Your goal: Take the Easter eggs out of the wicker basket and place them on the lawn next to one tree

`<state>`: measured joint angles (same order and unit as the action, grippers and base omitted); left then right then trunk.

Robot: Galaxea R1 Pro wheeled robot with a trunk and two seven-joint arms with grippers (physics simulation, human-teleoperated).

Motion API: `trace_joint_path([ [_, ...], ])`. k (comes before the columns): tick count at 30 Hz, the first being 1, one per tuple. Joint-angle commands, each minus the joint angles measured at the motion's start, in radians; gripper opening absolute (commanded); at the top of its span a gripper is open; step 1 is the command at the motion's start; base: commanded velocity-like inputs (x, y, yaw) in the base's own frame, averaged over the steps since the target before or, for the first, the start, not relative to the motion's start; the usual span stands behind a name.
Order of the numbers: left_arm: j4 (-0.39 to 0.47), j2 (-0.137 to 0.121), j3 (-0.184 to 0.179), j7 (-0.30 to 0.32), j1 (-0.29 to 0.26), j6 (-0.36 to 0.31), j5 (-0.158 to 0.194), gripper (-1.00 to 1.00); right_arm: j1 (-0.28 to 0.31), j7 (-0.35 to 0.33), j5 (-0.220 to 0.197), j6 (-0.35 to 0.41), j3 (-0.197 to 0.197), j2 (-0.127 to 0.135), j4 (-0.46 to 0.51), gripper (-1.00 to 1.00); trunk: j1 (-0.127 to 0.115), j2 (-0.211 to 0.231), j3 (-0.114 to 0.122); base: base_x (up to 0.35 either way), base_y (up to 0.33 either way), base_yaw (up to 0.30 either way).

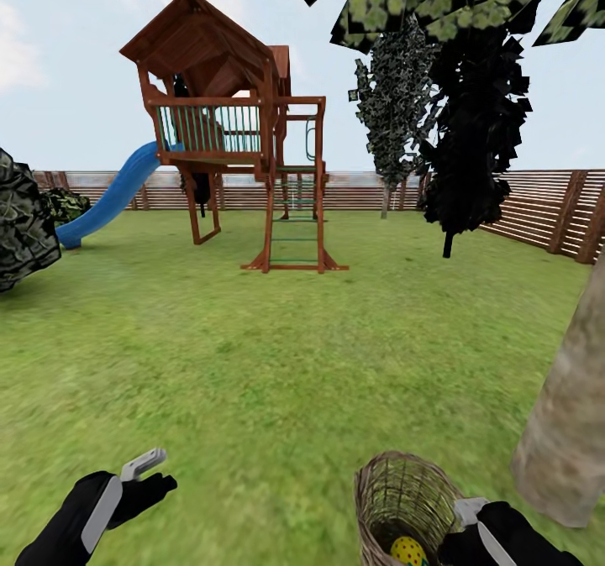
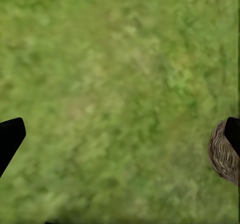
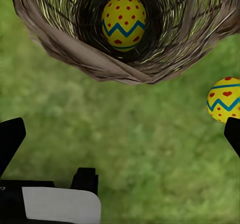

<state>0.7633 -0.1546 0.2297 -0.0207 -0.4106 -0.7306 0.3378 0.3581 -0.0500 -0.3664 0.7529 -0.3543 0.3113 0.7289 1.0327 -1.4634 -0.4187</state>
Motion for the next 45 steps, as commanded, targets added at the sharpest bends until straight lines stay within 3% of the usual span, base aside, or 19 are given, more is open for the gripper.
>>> trace_joint_path([
  [1,0.002,0.001,0.002,0.000,-0.001,-0.005,0.006,1.00,0.001,-0.005,0.006,0.004,-0.003,0.001,0.001,1.00,0.000,-0.001,-0.001,0.000,0.000,0.000],
  [22,-0.002,0.000,0.004,0.001,-0.001,-0.006,0.010,1.00,0.001,-0.004,0.005,0.005,0.000,0.007,0.000,1.00,0.000,-0.001,-0.001,0.268,0.047,0.000],
  [28,-0.002,-0.002,0.009,0.001,-0.001,-0.005,0.011,1.00,0.001,-0.004,0.005,0.006,0.002,0.010,0.000,1.00,0.000,-0.001,-0.001,0.110,0.258,0.000],
  [41,-0.002,0.000,0.004,0.001,-0.001,0.001,0.008,1.00,0.001,-0.004,0.001,0.006,0.005,0.057,0.001,1.00,0.000,-0.001,-0.001,0.077,0.143,0.000],
  [45,-0.002,0.001,0.004,0.000,-0.001,0.013,0.007,1.00,0.001,-0.005,-0.001,0.006,0.006,0.083,0.001,1.00,0.000,-0.001,-0.001,0.001,0.001,0.000],
])
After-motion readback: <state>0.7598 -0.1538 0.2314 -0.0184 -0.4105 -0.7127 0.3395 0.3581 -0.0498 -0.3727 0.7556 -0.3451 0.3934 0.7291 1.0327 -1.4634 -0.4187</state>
